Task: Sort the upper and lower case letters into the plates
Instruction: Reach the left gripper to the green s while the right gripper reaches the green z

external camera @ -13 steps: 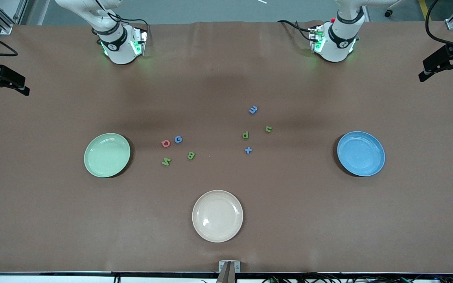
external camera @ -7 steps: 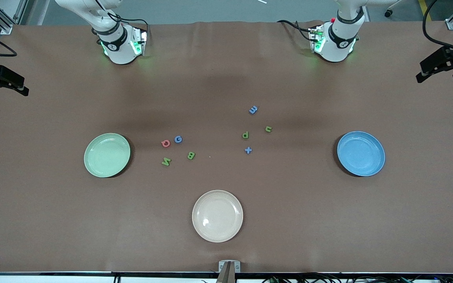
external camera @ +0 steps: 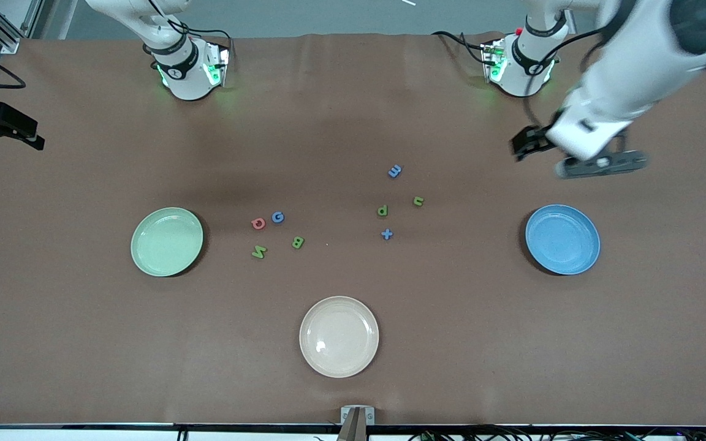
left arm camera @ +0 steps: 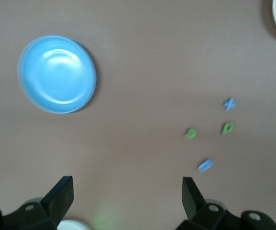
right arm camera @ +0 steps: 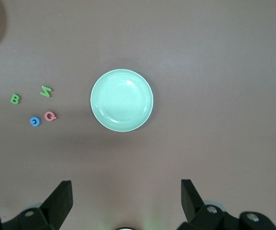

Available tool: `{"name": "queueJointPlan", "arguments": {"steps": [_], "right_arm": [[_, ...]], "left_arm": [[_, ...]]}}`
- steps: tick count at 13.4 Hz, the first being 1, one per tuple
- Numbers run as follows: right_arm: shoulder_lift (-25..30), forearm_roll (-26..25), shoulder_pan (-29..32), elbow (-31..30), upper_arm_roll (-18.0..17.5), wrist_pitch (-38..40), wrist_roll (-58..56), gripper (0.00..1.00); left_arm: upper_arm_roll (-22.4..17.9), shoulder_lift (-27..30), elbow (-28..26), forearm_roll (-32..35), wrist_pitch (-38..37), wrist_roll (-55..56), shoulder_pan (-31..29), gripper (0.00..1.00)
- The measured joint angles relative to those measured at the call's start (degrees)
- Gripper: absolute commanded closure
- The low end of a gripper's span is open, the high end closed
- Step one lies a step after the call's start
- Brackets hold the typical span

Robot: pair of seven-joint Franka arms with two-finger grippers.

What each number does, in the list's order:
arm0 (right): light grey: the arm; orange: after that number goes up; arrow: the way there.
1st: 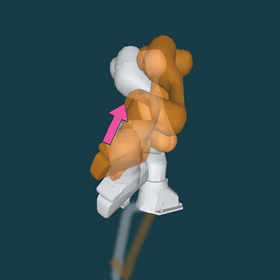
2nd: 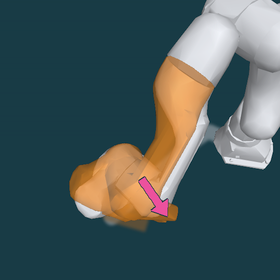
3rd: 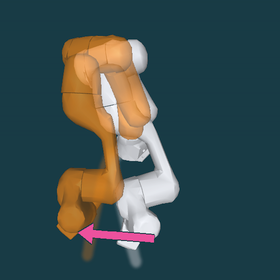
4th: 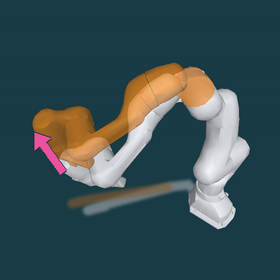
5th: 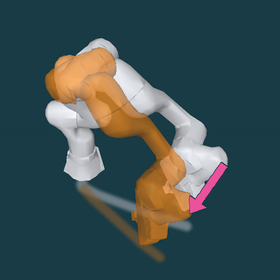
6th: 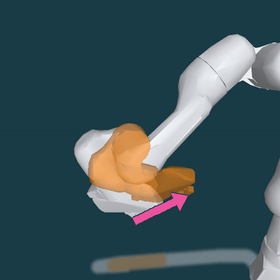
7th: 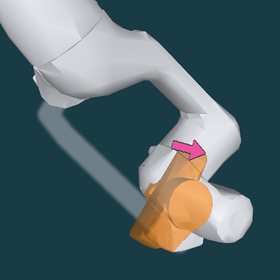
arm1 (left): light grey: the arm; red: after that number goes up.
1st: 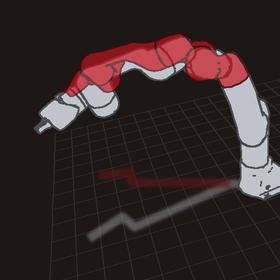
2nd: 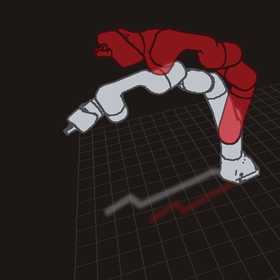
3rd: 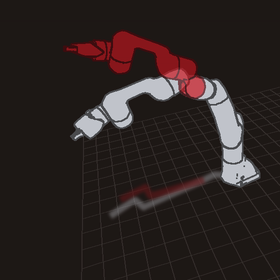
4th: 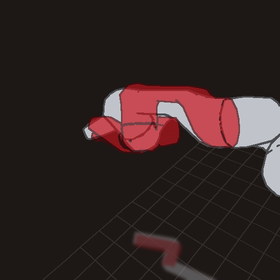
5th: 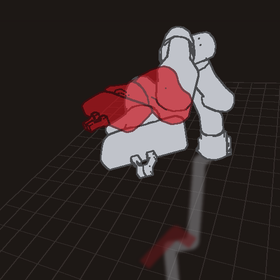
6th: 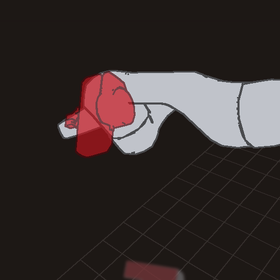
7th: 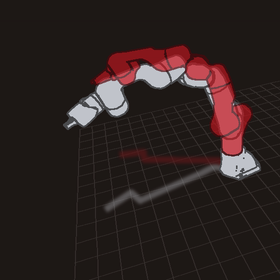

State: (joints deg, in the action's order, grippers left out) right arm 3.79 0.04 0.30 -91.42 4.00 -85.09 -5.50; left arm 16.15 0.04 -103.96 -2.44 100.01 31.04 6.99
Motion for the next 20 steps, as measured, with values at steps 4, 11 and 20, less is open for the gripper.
{"name": "queueJointPlan", "arguments": {"steps": [4,11,20], "right_arm": [[-2.3,0.0,0.0,0.1,0.1,-0.4,0.0,0.00],[-11.6,-0.1,2.8,0.4,0.4,-8.7,-1.8,0.00],[-19.2,5.3,-4.9,-2.2,-0.8,-20.1,14.0,0.00]], "left_arm": [[7.1,-2.4,-11.7,0.0,15.3,10.7,0.4,0.00],[9.7,-14.8,-14.8,1.5,31.2,15.5,3.2,0.00],[9.7,-23.3,-20.2,12.2,45.1,26.1,5.9,0.00]]}}
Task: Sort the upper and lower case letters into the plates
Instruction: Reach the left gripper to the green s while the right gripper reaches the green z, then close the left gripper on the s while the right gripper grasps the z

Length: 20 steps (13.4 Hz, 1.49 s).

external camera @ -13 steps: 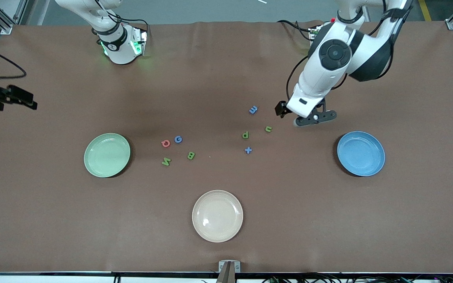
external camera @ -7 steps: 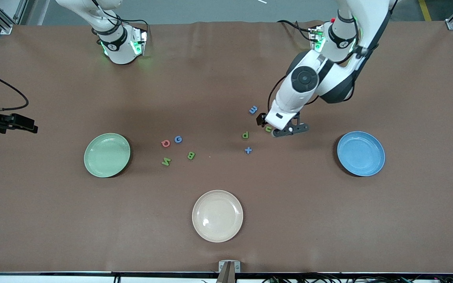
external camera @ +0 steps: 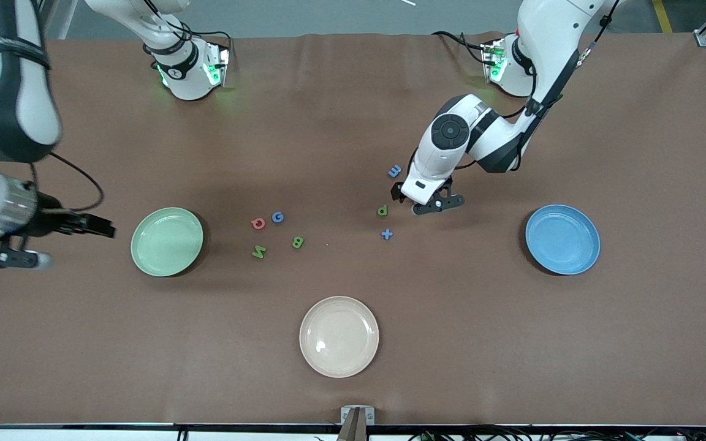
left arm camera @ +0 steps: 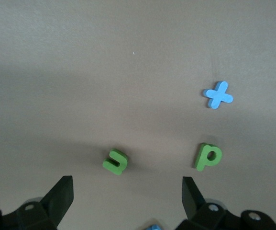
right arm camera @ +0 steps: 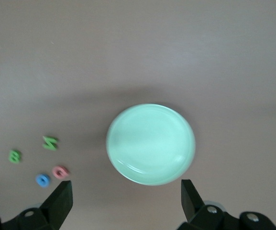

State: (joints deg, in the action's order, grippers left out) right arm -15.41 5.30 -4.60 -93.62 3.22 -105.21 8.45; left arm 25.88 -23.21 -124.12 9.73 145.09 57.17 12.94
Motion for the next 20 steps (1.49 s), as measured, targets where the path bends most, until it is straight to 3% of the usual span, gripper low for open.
{"name": "queueJointPlan", "arguments": {"steps": [5,12,17,20], "right_arm": [[-4.9,0.1,-10.1,-2.3,-0.3,-9.4,15.5,0.00],[-13.2,0.1,-16.6,-6.0,-0.2,-23.4,20.6,0.00],[-14.8,-0.7,-17.9,-11.8,-0.2,-28.5,20.6,0.00],[-16.1,-1.1,-18.8,-13.9,-0.2,-31.8,20.6,0.00]], "left_arm": [[0.0,-1.0,-4.4,3.6,5.4,0.1,0.0,0.00],[-0.4,-2.6,-4.9,6.5,8.0,0.2,-0.2,0.05],[-1.6,-4.5,-3.5,9.7,8.4,0.6,-0.2,0.18],[-1.6,-5.8,-2.5,11.5,8.5,2.7,-0.2,0.32]]}}
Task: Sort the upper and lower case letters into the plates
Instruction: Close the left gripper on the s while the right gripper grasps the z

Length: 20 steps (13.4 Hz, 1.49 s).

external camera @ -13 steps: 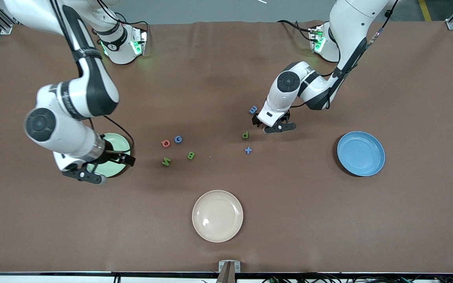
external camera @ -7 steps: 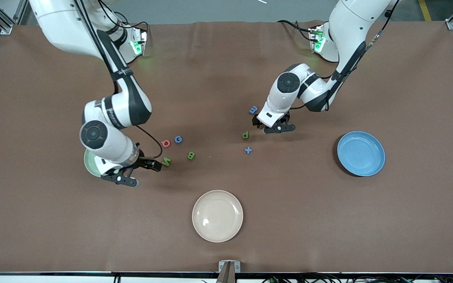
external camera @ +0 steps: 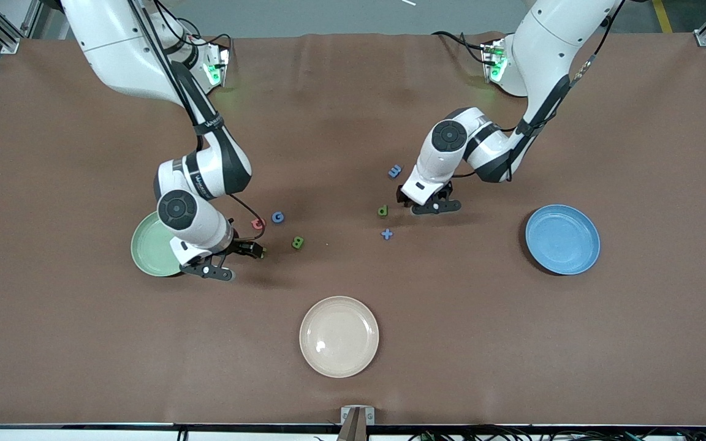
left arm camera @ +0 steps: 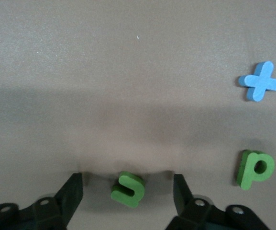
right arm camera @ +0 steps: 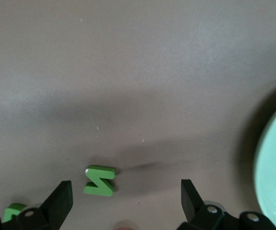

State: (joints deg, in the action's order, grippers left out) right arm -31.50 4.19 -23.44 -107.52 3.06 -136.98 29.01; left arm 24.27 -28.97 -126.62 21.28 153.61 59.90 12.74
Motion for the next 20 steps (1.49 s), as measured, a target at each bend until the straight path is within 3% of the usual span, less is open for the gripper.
{"name": "queueJointPlan", "arguments": {"steps": [2,5,10,12,19,20], "right_arm": [[-1.2,0.0,-0.7,-0.4,0.0,-1.8,0.2,0.00],[-2.6,0.0,-2.9,-0.4,0.0,-3.7,3.9,0.02],[-4.6,0.0,-4.8,-0.4,0.2,-5.4,6.3,0.22],[-4.6,0.0,-4.8,-0.3,0.4,-5.5,6.3,0.35],[-4.0,0.0,-4.7,0.1,0.9,-4.8,6.3,0.95],[-4.0,0.0,-4.7,0.1,0.9,-4.7,6.3,0.97]], "left_arm": [[0.0,-0.3,0.2,0.2,0.0,0.7,0.0,0.41],[0.0,-0.2,0.5,0.3,0.0,0.8,0.0,0.41],[0.1,-0.2,0.5,0.4,-0.1,0.8,0.0,0.43],[0.1,-0.2,0.5,0.5,-0.2,0.8,0.0,0.46],[0.3,-0.1,0.5,0.5,-0.3,2.1,0.8,0.58],[0.3,-0.1,0.5,0.5,-0.4,2.1,0.8,0.60]]}}
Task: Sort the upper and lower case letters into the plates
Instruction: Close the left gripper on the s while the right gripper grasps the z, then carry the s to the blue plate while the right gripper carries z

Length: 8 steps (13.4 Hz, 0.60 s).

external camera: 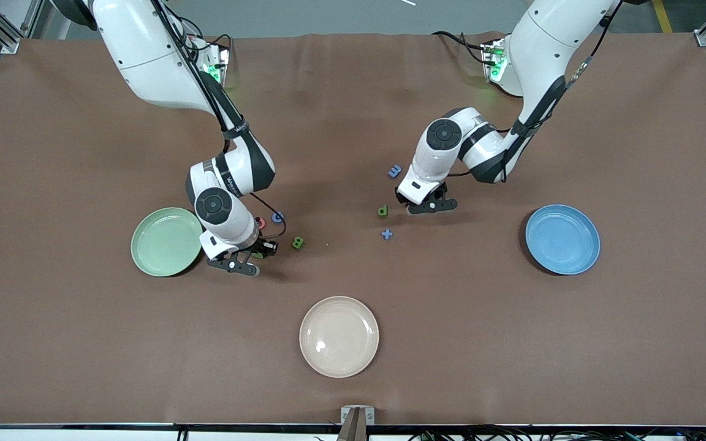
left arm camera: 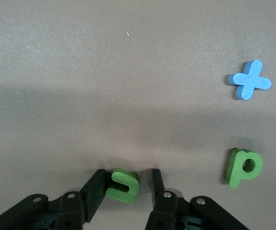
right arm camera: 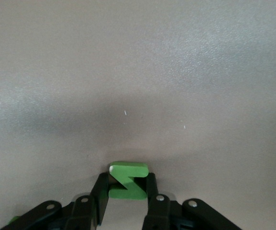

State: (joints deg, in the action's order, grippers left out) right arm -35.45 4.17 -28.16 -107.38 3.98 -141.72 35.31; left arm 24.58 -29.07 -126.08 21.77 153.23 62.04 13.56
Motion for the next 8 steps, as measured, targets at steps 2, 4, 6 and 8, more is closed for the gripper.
{"name": "queueJointPlan", "arguments": {"steps": [2,4,6,8], "right_arm": [[0.0,0.0,0.0,0.0,0.0,0.0,0.0,0.99],[0.0,0.0,0.2,0.2,0.3,0.4,0.0,0.99],[0.2,-0.1,1.0,2.0,0.7,4.2,-0.5,0.99],[1.6,-0.2,3.3,5.1,0.9,11.2,-4.5,0.99]], "left_arm": [[0.0,0.0,0.1,0.0,0.0,0.0,0.0,0.65],[0.1,0.1,0.0,0.0,-0.2,0.0,0.0,0.71],[0.1,0.2,0.1,0.0,-0.2,0.4,0.1,0.77],[0.1,0.3,0.1,0.0,-0.2,2.0,0.1,0.79]]}}
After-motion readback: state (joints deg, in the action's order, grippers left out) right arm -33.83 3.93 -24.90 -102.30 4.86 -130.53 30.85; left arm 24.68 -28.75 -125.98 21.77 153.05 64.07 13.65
